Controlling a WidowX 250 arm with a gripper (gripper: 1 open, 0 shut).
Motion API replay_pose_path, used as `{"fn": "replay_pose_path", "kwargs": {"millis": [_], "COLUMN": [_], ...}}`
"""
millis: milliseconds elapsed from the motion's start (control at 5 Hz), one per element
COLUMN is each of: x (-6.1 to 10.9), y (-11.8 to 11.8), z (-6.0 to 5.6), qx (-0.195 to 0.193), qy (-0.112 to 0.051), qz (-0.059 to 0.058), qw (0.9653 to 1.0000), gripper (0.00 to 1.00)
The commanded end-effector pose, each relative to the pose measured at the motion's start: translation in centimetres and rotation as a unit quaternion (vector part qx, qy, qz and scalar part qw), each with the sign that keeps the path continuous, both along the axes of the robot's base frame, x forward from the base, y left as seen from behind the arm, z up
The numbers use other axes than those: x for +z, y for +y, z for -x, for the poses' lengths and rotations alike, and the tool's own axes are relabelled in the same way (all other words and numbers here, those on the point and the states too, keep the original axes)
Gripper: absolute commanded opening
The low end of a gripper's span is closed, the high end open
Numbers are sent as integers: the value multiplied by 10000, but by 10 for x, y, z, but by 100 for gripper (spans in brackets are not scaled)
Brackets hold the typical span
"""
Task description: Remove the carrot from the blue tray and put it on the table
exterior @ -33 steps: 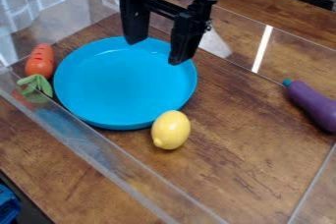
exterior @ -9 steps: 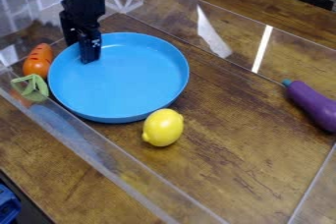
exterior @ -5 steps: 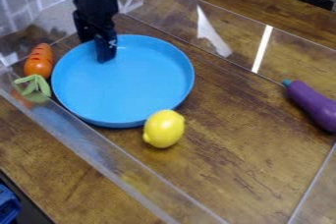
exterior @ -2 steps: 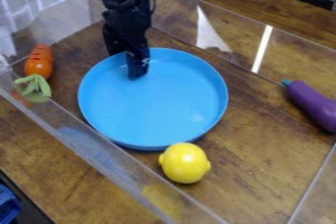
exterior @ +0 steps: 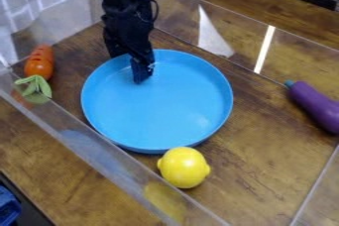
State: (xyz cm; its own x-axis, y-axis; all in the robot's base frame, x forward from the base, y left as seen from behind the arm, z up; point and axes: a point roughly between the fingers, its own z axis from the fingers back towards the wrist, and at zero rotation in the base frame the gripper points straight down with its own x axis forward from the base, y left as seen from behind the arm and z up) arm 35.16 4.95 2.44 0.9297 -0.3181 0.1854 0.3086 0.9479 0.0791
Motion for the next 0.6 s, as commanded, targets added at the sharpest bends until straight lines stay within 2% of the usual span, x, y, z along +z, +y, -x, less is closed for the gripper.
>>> {"fn": "replay_pose_path", "kwargs": {"millis": [0,200,400], "x": [2,-3,-7], "y": [-14,-17,-36], "z": [-1,-1,8], "qx": [-538,-926,-877], "qy": [-99,-107,-112], "qz": [-7,8,10], "qw": [9985,9956,9961], "gripper": [100,100,100]}}
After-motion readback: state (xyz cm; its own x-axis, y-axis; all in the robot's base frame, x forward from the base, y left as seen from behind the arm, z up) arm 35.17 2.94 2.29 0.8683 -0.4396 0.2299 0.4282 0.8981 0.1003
